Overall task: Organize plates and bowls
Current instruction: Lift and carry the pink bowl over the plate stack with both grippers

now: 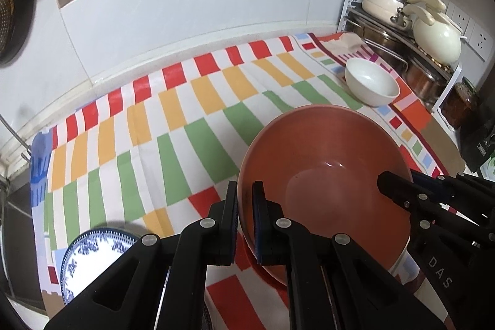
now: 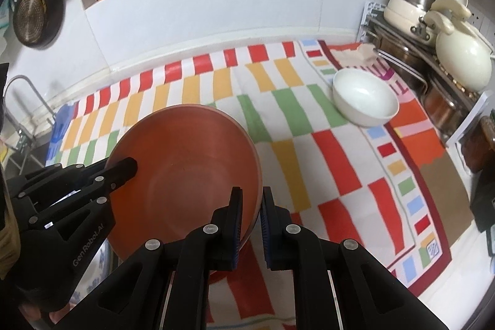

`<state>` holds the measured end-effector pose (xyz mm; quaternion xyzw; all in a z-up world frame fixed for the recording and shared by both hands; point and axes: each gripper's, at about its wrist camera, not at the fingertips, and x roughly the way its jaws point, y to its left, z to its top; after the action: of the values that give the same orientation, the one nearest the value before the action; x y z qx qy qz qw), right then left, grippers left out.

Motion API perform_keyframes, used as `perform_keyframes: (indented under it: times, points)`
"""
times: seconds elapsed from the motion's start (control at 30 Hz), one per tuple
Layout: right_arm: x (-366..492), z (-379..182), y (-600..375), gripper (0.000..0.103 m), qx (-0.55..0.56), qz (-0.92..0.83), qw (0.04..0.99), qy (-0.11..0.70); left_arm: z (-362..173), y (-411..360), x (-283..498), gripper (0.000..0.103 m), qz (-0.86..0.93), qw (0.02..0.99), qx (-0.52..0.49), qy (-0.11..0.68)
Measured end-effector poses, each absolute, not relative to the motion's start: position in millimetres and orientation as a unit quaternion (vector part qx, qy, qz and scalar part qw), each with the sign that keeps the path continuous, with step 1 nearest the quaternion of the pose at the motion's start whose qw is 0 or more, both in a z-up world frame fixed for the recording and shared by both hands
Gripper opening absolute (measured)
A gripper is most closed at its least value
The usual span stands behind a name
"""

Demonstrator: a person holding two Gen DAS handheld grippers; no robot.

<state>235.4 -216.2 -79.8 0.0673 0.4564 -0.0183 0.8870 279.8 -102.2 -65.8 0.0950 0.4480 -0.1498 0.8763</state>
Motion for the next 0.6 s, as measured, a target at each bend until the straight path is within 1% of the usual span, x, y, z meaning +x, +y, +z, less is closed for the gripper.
perform_keyframes:
  times: [0.6]
  points:
    - [226.5, -105.6, -210.6, 0.013, 0.068, -0.007, 0.868, 0.492, -86.2, -99.2, 268.9, 0.010, -0.144, 0.865, 0.106, 0.469]
